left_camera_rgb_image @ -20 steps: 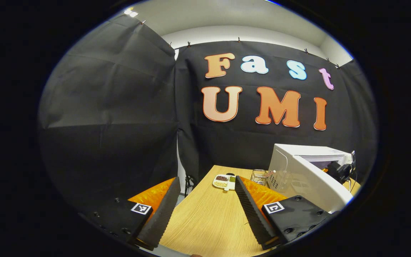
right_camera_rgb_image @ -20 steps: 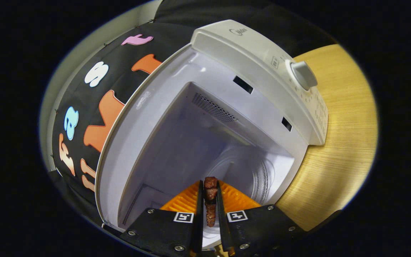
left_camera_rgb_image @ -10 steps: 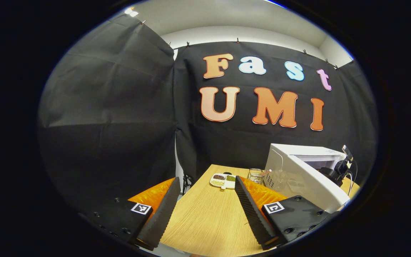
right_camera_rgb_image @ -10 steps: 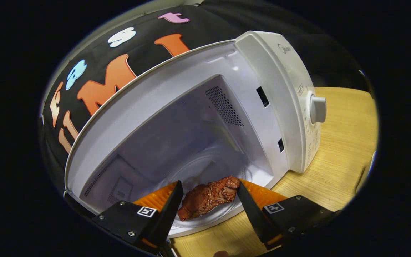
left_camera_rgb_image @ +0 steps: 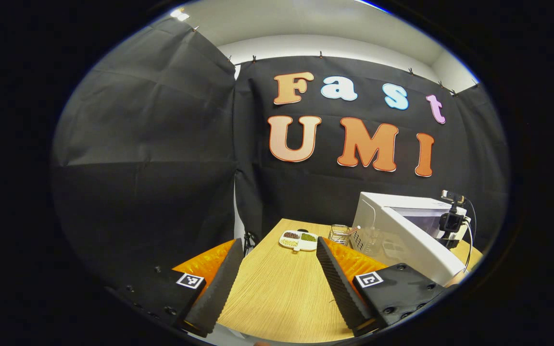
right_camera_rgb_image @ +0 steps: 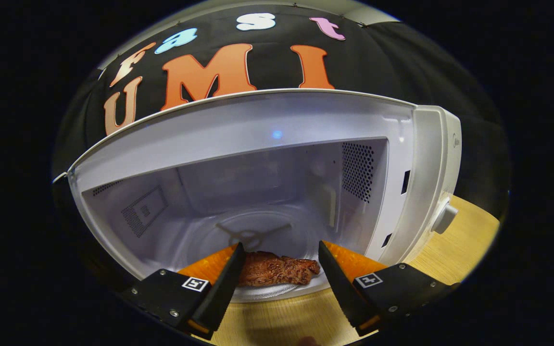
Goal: Open the microwave oven with the left hand, put the food in, and close the microwave oven.
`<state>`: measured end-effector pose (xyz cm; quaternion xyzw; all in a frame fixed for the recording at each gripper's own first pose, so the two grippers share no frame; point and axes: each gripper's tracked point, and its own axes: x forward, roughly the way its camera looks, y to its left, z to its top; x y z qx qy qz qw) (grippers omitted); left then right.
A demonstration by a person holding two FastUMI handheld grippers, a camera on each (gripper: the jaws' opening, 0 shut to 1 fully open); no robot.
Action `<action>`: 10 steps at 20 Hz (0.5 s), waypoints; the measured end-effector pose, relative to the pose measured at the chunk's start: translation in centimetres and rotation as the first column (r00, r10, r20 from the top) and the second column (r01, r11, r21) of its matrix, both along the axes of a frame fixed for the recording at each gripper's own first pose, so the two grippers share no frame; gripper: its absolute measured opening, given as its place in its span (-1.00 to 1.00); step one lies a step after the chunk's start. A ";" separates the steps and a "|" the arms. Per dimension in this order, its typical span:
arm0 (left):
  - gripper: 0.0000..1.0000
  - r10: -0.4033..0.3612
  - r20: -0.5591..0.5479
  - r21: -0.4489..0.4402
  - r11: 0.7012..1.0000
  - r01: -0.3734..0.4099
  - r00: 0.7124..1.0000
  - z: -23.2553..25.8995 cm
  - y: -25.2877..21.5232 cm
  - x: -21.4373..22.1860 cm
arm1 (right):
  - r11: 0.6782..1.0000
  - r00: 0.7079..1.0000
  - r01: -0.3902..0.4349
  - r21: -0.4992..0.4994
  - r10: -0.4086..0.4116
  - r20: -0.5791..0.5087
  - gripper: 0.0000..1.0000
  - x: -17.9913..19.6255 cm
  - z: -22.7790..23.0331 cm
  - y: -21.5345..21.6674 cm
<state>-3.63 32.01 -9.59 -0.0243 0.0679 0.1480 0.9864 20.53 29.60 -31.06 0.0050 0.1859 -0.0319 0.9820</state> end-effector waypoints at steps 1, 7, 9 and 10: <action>0.92 0.004 -0.001 -0.001 1.000 -0.004 1.000 -0.1 0.1 0.0 | 1.000 1.000 -0.022 -0.019 0.022 0.009 0.90 -0.5 0.7 0.3; 0.97 0.005 -0.017 -0.020 1.000 -0.005 1.000 -1.5 0.2 0.2 | 0.977 0.979 -0.187 -0.100 0.194 0.060 0.90 -6.0 6.1 -0.2; 0.90 -0.010 -0.019 -0.028 1.000 0.010 1.000 -2.0 -0.2 0.3 | 0.965 0.968 -0.230 -0.122 0.240 0.068 0.90 -7.6 7.8 -1.5; 0.89 -0.018 -0.019 -0.031 0.999 0.017 1.000 -2.2 -0.4 0.4 | 0.961 0.963 -0.252 -0.116 0.261 0.070 0.91 -8.3 8.4 -2.1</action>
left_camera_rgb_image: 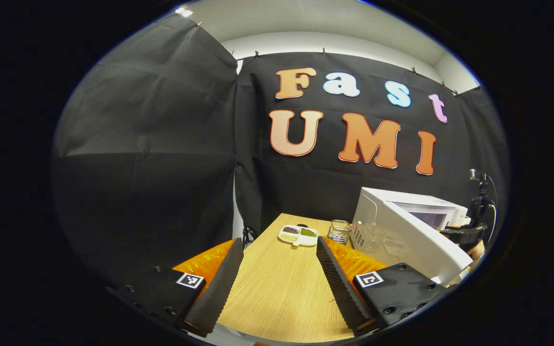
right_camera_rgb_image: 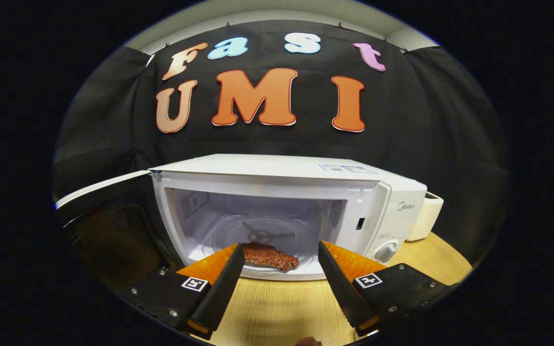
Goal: Open the microwave oven with the left hand, put the food in, and close the microwave oven.
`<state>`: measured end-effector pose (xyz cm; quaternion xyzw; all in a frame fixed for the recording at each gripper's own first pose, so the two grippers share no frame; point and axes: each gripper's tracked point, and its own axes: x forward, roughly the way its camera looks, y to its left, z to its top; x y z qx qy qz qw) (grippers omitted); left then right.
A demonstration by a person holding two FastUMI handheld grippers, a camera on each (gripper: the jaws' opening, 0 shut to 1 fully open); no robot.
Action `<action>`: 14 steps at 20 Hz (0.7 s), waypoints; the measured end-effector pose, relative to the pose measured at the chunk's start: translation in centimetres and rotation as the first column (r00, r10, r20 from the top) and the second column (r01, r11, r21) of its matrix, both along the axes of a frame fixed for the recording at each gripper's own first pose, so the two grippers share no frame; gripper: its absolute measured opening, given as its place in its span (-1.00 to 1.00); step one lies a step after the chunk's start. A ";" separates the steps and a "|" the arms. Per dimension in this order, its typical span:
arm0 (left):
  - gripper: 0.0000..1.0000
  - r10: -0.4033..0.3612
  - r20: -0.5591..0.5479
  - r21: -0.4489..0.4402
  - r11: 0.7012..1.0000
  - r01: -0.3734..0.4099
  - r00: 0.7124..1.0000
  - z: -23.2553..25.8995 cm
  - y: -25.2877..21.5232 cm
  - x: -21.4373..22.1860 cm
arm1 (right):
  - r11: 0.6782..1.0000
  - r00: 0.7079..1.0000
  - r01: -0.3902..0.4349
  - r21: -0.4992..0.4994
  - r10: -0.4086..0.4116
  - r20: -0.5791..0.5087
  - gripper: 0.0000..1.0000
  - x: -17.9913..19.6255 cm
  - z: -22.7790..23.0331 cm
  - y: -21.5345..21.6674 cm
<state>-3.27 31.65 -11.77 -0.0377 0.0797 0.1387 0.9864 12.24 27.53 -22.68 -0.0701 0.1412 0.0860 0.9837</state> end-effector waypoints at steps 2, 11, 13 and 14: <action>0.96 -0.005 -0.002 -0.002 1.000 0.005 1.000 -0.1 0.0 0.0 | 0.999 1.000 -0.025 0.028 0.025 0.002 0.90 -1.2 1.7 -1.4; 0.99 -0.075 0.004 0.037 0.997 0.074 0.997 -0.8 -0.8 1.2 | 1.000 0.996 -0.007 0.007 0.006 0.084 0.90 -5.4 7.9 -11.2; 0.90 -0.105 0.006 0.052 0.993 0.105 0.994 -1.2 -1.7 1.8 | 1.000 0.995 0.021 -0.012 -0.020 0.098 0.90 -6.1 8.7 -14.0; 0.97 -0.119 0.005 0.064 0.991 0.119 0.993 -1.3 -2.1 2.1 | 0.999 0.994 0.035 -0.019 -0.033 0.104 0.90 -6.3 9.1 -15.1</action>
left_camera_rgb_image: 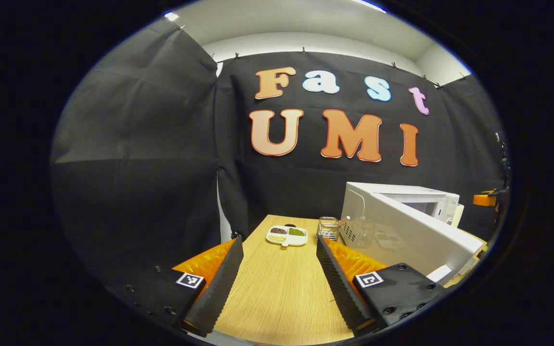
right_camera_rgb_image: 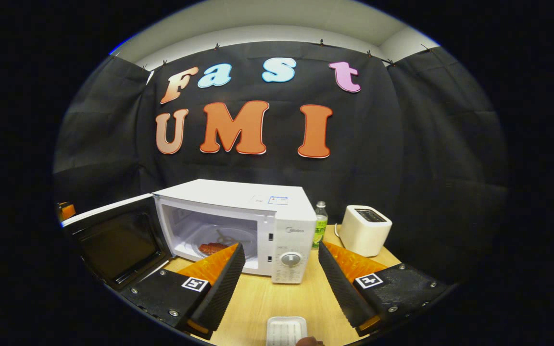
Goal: Open the microwave oven with the left hand, put the food in, and close the microwave oven.
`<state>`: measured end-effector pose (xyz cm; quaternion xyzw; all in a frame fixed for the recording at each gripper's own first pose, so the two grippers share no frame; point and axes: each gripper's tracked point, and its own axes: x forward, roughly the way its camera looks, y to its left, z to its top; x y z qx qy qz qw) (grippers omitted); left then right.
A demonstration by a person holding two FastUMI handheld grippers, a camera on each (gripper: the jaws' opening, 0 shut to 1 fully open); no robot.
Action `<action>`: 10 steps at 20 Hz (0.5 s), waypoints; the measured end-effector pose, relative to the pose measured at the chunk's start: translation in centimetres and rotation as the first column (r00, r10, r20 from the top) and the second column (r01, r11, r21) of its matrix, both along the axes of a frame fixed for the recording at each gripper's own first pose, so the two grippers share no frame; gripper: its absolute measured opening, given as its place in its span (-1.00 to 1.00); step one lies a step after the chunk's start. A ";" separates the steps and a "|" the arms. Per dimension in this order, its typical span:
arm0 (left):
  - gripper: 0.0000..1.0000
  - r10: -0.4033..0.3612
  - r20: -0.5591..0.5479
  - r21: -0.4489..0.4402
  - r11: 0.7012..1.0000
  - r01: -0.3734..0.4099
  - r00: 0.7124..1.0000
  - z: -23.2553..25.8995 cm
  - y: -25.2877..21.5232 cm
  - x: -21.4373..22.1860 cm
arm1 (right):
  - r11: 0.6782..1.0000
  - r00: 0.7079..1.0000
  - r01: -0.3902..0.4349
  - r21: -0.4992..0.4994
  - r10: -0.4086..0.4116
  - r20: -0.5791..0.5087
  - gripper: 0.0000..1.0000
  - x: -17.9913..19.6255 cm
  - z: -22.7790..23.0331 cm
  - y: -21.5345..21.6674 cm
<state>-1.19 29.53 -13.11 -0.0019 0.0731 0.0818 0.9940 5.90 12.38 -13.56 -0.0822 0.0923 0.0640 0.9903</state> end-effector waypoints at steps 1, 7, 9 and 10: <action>1.00 -0.013 -0.006 0.008 1.000 0.013 1.000 -0.2 -0.5 0.3 | 1.000 1.000 0.010 -0.001 -0.010 0.004 0.90 -0.4 0.3 -1.2; 0.96 -0.083 -0.057 0.029 0.996 0.085 0.995 -2.6 -6.1 1.9 | 0.998 0.998 0.059 0.039 -0.059 0.007 0.91 -1.3 0.6 -6.6; 0.86 -0.110 -0.062 0.017 0.994 0.111 0.992 -2.8 -7.6 2.1 | 0.997 0.998 0.064 0.042 -0.065 0.003 0.91 -1.6 0.3 -7.7; 0.99 -0.132 -0.067 -0.001 0.991 0.132 0.989 -3.2 -8.7 2.2 | 0.997 0.998 0.064 0.042 -0.064 0.003 0.91 -1.6 0.2 -8.2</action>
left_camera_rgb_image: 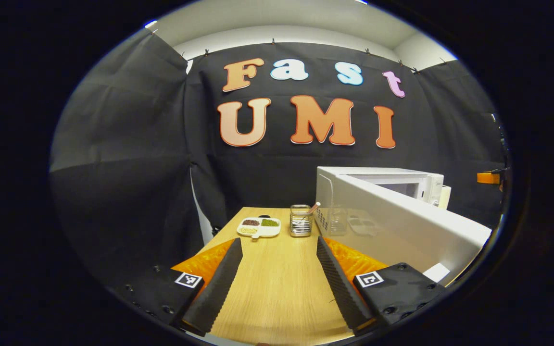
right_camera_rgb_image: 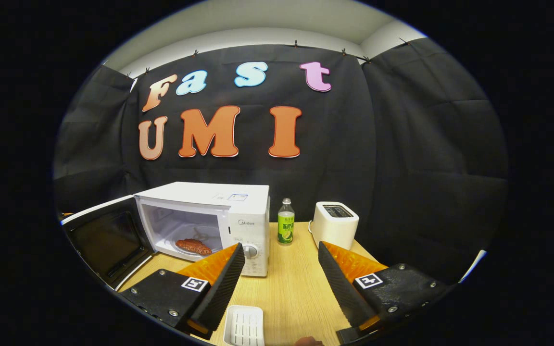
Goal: Open the microwave oven with the left hand, put the food in, and close the microwave oven.
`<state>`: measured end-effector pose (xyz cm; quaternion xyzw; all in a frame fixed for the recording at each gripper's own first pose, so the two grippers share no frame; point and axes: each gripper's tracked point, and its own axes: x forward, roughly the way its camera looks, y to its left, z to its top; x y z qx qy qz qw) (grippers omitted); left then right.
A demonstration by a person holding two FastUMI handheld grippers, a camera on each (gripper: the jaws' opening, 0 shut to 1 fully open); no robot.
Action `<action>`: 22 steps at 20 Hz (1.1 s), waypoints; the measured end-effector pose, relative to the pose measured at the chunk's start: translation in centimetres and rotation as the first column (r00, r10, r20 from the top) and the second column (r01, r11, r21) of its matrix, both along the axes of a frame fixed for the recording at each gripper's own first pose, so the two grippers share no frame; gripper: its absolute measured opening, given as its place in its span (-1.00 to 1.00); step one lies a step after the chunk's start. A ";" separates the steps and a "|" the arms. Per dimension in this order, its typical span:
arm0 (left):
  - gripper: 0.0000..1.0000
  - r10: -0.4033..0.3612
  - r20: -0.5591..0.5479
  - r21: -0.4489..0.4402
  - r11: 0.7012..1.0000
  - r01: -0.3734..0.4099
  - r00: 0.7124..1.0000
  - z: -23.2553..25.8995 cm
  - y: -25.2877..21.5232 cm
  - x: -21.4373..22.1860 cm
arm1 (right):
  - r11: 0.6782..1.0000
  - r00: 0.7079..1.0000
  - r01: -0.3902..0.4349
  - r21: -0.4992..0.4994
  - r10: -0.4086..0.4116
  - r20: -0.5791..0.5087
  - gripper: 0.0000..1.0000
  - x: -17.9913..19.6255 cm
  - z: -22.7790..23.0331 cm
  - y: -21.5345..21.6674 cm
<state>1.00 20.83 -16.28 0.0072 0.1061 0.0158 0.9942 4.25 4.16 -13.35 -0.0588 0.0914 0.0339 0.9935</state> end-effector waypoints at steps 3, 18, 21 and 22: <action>1.00 -0.045 -0.017 -0.028 0.999 0.045 0.999 -0.7 -2.7 0.3 | 1.000 1.000 -0.001 0.019 0.002 -0.003 0.91 -0.1 0.1 -0.7; 0.96 -0.331 -0.064 -0.033 0.943 0.330 0.941 -2.3 -18.9 4.3 | 0.994 0.998 0.070 0.081 -0.069 -0.012 0.91 -1.1 0.4 -5.7; 0.72 -0.384 -0.089 -0.033 0.923 0.383 0.919 -3.2 -22.6 4.8 | 0.992 0.996 0.086 0.096 -0.086 -0.008 0.91 -1.4 0.5 -6.7; 0.42 -0.399 -0.094 -0.034 0.917 0.397 0.912 -3.2 -24.0 4.8 | 0.991 0.996 0.094 0.100 -0.093 -0.011 0.91 -1.4 0.4 -7.1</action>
